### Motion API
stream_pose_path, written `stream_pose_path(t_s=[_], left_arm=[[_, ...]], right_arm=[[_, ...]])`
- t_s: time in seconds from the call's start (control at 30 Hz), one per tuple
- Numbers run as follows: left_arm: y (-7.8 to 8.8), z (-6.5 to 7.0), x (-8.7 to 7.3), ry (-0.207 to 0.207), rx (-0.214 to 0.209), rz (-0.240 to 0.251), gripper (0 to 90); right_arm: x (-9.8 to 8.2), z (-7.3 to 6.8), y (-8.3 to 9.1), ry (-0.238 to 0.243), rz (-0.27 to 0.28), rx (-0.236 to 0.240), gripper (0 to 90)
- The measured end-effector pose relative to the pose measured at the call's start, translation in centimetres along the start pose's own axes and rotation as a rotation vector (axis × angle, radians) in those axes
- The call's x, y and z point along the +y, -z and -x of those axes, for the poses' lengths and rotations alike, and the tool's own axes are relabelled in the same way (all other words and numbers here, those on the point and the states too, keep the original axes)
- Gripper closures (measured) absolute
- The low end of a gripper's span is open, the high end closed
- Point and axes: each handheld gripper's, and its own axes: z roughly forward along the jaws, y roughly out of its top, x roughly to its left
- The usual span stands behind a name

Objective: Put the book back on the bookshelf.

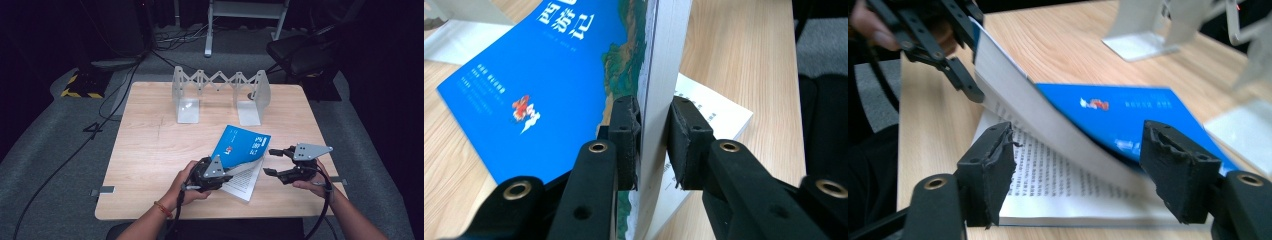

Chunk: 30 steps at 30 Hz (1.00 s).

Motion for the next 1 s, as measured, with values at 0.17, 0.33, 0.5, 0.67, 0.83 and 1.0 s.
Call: stream_pose_path(t_s=[0.17, 0.33, 0.5, 0.67, 0.83, 1.0], left_arm=[[1.0, -0.6, -1.1, 0.006, -0.004, -0.001, 73.3], [1.5, -1.2, -1.6, 0.01, -0.019, 0.004, 72.8], [2.2, -1.7, -2.0, 0.008, -0.026, 0.002, 72.6], [3.1, -2.5, -2.5, 0.019, -0.032, 0.003, 72.2], [5.3, -5.2, -4.1, 0.149, 0.0, 0.053, 76.1], [5.5, -4.4, -4.4, 0.116, 0.055, 0.031, 52.6]], right_arm=[[1.5, -0.5, -2.6, 0.119, -0.016, 0.049, 27.0], [0.9, -0.1, -5.5, 0.156, -0.085, 0.114, 27.1], [-0.8, 0.7, -7.3, 0.198, -0.157, 0.068, 36.3], [-1.9, 1.8, -7.8, 0.212, -0.187, 0.006, 44.9], [-2.0, 1.3, -7.9, 0.306, -0.193, -0.037, 54.4], [-1.6, 0.5, -7.7, 0.312, -0.193, -0.083, 58.6]])
